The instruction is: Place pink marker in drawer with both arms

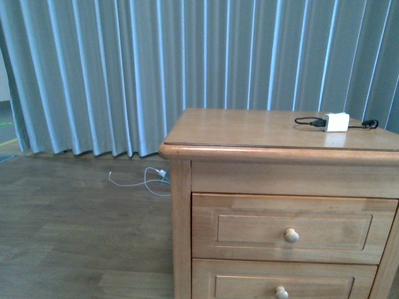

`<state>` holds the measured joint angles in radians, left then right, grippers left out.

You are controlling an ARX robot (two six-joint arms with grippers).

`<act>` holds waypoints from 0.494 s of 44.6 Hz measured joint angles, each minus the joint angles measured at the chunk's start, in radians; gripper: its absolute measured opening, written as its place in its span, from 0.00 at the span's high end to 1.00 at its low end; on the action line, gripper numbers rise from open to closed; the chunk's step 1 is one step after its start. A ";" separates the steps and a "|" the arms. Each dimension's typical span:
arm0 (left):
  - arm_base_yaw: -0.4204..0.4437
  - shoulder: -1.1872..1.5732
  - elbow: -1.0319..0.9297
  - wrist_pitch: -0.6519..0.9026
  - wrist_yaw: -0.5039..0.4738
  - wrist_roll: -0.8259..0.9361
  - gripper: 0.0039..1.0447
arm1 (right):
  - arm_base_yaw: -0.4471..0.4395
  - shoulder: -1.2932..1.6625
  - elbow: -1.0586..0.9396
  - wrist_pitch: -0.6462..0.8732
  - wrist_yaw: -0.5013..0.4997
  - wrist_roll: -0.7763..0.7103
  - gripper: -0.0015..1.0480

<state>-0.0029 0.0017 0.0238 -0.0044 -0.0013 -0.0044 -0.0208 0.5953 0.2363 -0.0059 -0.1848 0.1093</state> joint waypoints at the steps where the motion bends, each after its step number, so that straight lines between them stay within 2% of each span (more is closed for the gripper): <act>1: 0.000 0.000 0.000 0.000 0.000 0.000 0.06 | -0.006 -0.006 -0.001 0.000 0.001 0.000 0.08; 8: 0.000 0.000 0.000 0.000 0.000 0.000 0.06 | -0.009 -0.011 -0.002 0.002 0.003 0.000 0.08; 11: 0.000 0.000 0.000 0.000 0.000 0.000 0.06 | 0.014 -0.040 -0.108 0.282 0.153 -0.056 0.22; 13: 0.000 0.000 0.000 0.000 0.000 0.000 0.06 | 0.016 -0.062 -0.149 0.391 0.181 -0.073 0.30; 17: 0.000 0.000 0.000 0.000 0.000 0.000 0.06 | 0.016 -0.101 -0.164 0.423 0.187 -0.088 0.44; 22: 0.000 0.000 0.000 0.000 0.000 0.000 0.06 | 0.018 -0.155 -0.183 0.392 0.185 -0.098 0.66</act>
<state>-0.0029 0.0017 0.0238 -0.0044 -0.0013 -0.0044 -0.0029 0.4400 0.0532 0.3862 -0.0002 0.0109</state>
